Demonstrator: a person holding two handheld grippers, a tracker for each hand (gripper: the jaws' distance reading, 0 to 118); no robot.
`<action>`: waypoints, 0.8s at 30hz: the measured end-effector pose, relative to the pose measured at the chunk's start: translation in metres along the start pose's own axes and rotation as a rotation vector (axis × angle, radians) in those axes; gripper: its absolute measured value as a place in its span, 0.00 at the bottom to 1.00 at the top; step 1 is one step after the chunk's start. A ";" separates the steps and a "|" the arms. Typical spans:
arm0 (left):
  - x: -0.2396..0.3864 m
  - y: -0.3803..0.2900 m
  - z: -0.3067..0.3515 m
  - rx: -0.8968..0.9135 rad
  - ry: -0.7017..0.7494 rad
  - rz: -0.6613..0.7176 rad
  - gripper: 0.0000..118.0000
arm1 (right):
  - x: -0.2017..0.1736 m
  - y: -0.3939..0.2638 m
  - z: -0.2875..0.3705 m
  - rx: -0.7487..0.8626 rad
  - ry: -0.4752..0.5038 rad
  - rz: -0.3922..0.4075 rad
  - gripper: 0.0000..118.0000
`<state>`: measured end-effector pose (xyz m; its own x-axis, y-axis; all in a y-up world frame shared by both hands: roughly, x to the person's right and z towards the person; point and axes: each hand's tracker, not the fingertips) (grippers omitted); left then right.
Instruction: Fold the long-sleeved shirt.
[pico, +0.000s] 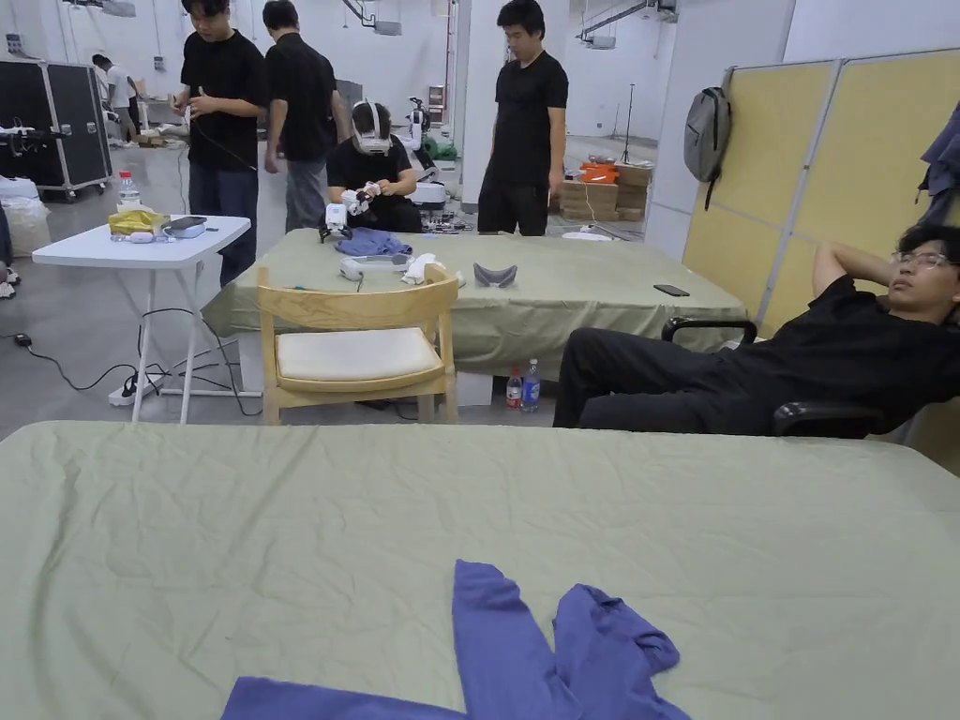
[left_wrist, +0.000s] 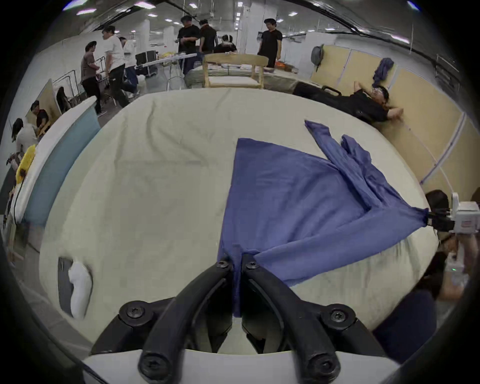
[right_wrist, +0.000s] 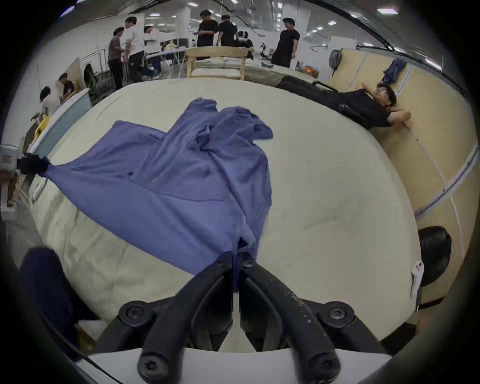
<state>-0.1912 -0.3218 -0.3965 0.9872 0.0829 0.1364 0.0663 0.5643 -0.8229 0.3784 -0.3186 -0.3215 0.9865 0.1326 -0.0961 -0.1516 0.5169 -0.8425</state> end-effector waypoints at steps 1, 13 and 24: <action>0.001 -0.014 0.007 -0.012 0.006 0.005 0.03 | -0.003 -0.015 0.007 -0.006 0.004 -0.006 0.06; -0.003 -0.079 0.035 0.029 -0.005 0.076 1.00 | -0.009 -0.087 0.024 -0.043 -0.121 -0.123 1.00; 0.034 -0.042 0.077 0.136 0.026 0.063 0.02 | -0.037 0.000 0.032 0.125 -0.003 -0.169 0.02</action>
<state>-0.1717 -0.2798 -0.3150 0.9923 0.1016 0.0715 -0.0143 0.6649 -0.7468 0.3400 -0.2968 -0.3011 0.9984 0.0380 0.0427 0.0090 0.6332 -0.7740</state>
